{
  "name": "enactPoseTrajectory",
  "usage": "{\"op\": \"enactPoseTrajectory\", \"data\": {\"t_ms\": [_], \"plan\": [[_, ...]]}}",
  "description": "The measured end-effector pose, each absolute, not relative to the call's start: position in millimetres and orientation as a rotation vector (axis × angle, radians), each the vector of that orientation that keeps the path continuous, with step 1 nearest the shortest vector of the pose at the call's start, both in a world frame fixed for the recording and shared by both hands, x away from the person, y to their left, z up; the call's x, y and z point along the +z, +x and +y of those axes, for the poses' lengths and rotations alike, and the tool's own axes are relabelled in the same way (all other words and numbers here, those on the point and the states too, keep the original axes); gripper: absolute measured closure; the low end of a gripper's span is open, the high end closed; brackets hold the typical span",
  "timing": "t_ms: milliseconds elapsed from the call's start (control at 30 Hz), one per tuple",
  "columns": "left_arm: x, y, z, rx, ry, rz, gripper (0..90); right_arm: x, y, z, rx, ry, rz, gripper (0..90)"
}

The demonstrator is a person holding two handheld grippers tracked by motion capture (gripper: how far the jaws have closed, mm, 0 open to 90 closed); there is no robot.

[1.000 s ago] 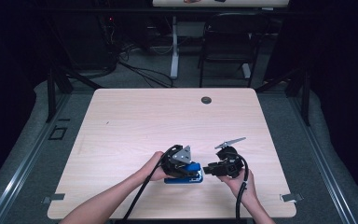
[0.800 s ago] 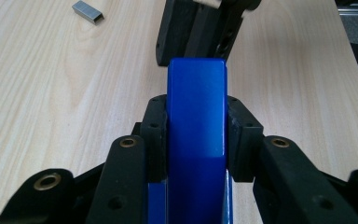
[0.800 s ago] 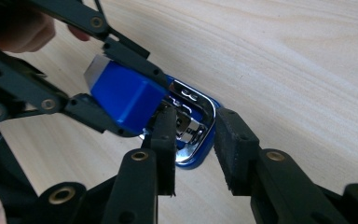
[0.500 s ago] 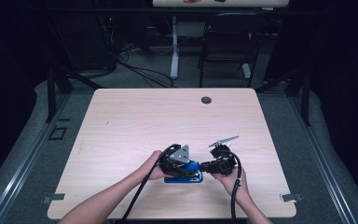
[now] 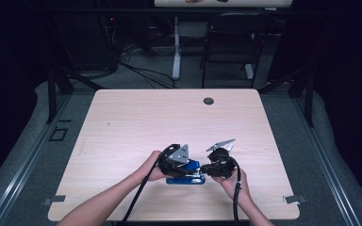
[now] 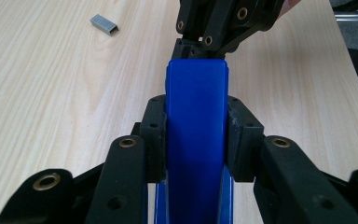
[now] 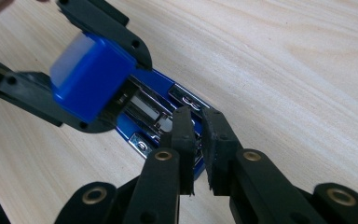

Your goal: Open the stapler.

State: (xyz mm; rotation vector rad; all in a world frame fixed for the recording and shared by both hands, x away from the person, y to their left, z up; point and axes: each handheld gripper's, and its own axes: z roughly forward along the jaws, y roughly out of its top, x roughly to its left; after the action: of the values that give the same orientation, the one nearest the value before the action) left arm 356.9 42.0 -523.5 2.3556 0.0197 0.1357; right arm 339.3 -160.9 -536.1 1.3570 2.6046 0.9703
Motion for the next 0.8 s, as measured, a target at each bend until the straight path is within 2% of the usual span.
{"op": "enactPoseTrajectory", "data": {"t_ms": [433,800], "plan": [[-517,352,50,0.177,2.348,0.034,65.2,-541,337,-157,0.925,1.314,2.606,84.8],[-512,353,63,0.162,2.325,0.038,65.0,-540,336,-156,0.908,1.291,2.607,85.0]]}}
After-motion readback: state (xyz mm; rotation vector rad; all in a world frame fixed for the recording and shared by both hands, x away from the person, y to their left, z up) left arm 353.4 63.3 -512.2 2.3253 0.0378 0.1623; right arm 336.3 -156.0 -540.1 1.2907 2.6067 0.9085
